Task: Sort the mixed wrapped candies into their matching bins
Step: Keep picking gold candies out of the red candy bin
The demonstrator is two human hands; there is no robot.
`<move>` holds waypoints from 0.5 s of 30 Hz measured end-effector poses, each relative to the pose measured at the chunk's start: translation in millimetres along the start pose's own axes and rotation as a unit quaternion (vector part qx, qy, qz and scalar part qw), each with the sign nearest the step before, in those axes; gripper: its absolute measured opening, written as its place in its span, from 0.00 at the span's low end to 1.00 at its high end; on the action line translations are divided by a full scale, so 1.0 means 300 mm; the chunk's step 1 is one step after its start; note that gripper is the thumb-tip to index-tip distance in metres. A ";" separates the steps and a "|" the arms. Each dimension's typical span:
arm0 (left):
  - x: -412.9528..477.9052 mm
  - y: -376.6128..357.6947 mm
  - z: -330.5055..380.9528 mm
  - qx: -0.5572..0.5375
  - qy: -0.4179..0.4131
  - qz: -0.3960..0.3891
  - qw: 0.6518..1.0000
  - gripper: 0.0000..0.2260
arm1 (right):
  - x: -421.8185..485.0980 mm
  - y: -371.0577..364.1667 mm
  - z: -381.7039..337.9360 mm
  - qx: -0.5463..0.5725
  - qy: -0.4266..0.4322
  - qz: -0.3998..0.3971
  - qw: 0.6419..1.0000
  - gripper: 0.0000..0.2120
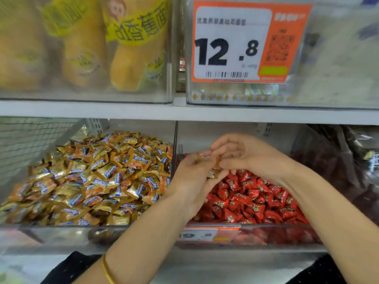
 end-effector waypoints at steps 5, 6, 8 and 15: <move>-0.101 -0.008 0.122 0.117 -0.040 -0.032 0.992 0.07 | -0.037 0.023 -0.009 0.163 0.075 0.118 0.977 0.14; -0.123 0.007 0.160 0.137 -0.056 -0.026 0.989 0.06 | -0.040 0.028 0.003 0.161 0.069 0.135 0.975 0.14; -0.158 0.066 0.246 0.219 -0.104 0.032 0.970 0.05 | -0.036 0.027 0.031 0.155 0.048 0.147 0.976 0.13; -0.106 0.274 0.347 0.714 -0.089 0.146 0.679 0.23 | 0.004 0.003 0.108 0.173 -0.009 0.154 0.973 0.11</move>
Point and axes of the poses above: each hand's wrist, its own x-axis towards the middle knuckle, its own y-axis out of the back of the hand, z = x × y, the point moved 5 cm from there along x, towards the middle knuckle, and after that the axes turned 14 degrees about -z, right-handed, at the moved point
